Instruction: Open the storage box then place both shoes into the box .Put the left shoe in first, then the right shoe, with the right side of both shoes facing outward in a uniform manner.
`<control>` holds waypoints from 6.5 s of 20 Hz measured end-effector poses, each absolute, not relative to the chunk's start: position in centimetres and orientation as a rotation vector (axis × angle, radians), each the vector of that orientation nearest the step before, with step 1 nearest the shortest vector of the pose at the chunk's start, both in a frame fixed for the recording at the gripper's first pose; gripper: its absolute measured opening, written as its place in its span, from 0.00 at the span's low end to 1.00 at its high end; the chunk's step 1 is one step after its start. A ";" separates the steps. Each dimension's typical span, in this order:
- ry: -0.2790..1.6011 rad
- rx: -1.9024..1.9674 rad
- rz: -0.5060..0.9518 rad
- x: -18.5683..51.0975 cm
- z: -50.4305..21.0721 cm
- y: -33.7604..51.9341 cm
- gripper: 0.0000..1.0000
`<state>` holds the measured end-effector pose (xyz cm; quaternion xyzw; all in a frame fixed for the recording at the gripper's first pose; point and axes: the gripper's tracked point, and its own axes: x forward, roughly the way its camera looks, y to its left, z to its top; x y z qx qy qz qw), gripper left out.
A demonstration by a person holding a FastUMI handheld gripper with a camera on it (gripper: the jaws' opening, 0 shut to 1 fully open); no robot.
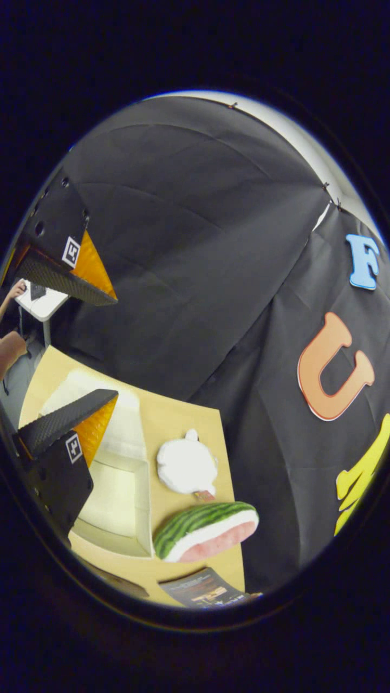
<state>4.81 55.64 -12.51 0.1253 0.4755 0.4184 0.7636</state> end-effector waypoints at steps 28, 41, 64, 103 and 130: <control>1.266 -0.190 0.118 14.0 -39.8 5.2 0.43; 1.373 -0.056 0.148 12.5 -38.7 6.0 0.01; 1.162 0.027 0.455 4.7 -21.4 36.0 0.01; 1.075 -0.013 0.377 6.9 -18.5 27.1 0.97; 1.342 -0.099 0.026 15.5 -40.1 -8.0 0.77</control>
